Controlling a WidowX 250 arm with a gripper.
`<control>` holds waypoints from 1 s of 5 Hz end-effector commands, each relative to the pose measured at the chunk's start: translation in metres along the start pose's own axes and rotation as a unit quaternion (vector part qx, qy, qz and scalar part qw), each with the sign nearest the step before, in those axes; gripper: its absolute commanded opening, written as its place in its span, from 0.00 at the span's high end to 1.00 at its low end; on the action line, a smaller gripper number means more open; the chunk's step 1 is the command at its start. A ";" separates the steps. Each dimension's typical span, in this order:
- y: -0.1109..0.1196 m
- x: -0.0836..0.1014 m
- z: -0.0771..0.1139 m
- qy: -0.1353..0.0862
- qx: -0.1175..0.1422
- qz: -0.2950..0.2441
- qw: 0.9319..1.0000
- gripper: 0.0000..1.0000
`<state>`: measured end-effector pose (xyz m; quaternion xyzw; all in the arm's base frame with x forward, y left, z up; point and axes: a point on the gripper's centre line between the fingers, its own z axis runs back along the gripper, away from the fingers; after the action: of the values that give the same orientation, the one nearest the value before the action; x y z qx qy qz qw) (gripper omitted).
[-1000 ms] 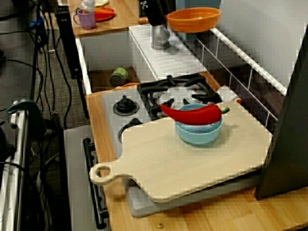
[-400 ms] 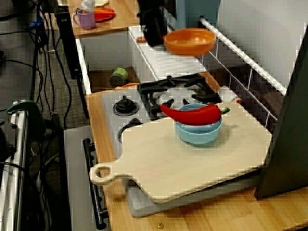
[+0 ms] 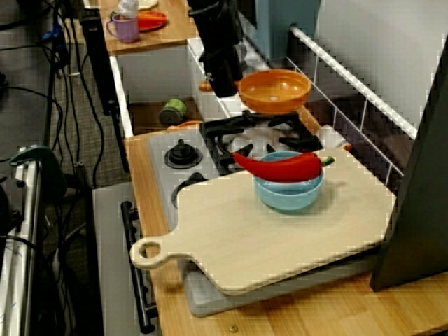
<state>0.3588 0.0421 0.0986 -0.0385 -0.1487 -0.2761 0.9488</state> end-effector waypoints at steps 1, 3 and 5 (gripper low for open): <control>0.003 0.004 0.000 -0.010 0.017 -0.003 1.000 1.00; 0.003 0.000 -0.008 -0.001 0.023 -0.007 1.000 1.00; 0.003 0.002 -0.011 0.003 0.028 -0.007 1.000 1.00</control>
<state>0.3619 0.0404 0.0743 -0.0191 -0.1352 -0.2764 0.9513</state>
